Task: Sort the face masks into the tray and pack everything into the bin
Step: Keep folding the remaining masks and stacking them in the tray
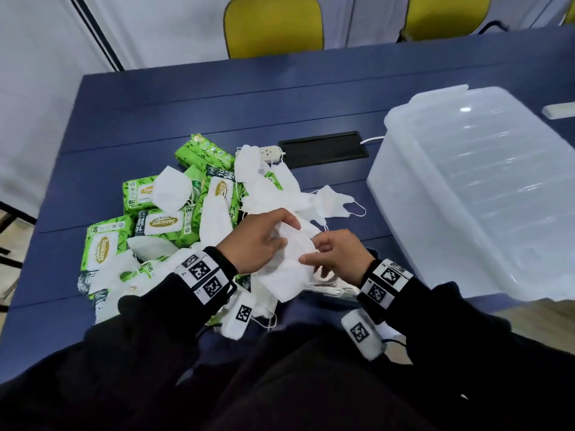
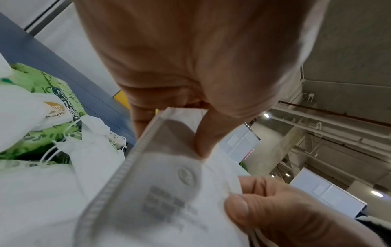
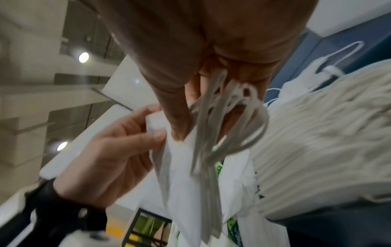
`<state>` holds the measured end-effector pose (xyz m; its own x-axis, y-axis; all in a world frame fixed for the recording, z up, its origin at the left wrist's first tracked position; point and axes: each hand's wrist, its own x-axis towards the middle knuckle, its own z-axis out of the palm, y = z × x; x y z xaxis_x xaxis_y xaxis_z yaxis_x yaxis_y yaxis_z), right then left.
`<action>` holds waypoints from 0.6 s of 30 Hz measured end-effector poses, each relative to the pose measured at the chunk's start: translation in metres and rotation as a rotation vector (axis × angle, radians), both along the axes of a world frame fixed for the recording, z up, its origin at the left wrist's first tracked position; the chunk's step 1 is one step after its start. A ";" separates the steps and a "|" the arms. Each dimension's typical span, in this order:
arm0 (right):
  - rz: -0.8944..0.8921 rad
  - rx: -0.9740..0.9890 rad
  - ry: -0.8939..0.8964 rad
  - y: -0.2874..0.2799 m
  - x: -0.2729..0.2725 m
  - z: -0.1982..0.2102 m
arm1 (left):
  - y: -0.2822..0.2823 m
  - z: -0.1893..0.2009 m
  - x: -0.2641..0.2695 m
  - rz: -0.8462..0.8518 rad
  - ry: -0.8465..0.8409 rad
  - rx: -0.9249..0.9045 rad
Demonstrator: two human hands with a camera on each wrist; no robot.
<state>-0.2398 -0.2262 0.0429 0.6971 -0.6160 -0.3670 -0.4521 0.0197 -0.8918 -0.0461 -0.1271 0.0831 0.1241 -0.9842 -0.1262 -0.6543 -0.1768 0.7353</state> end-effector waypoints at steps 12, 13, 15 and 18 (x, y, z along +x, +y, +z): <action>-0.251 0.398 -0.153 -0.024 -0.038 0.005 | 0.013 -0.018 -0.015 0.056 -0.110 0.134; -0.312 0.486 -0.211 -0.024 -0.038 0.008 | 0.014 -0.019 -0.019 0.069 -0.111 0.122; -0.425 0.713 -0.331 -0.023 -0.036 0.015 | 0.014 -0.019 -0.024 0.094 -0.112 0.085; -0.387 0.742 -0.294 -0.023 -0.038 0.020 | 0.013 -0.022 -0.022 0.134 -0.154 0.032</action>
<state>-0.2777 -0.2494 0.0629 0.6185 -0.5025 -0.6041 -0.0483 0.7430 -0.6675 -0.0677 -0.1137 0.0612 0.2740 -0.9533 -0.1267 -0.7277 -0.2917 0.6208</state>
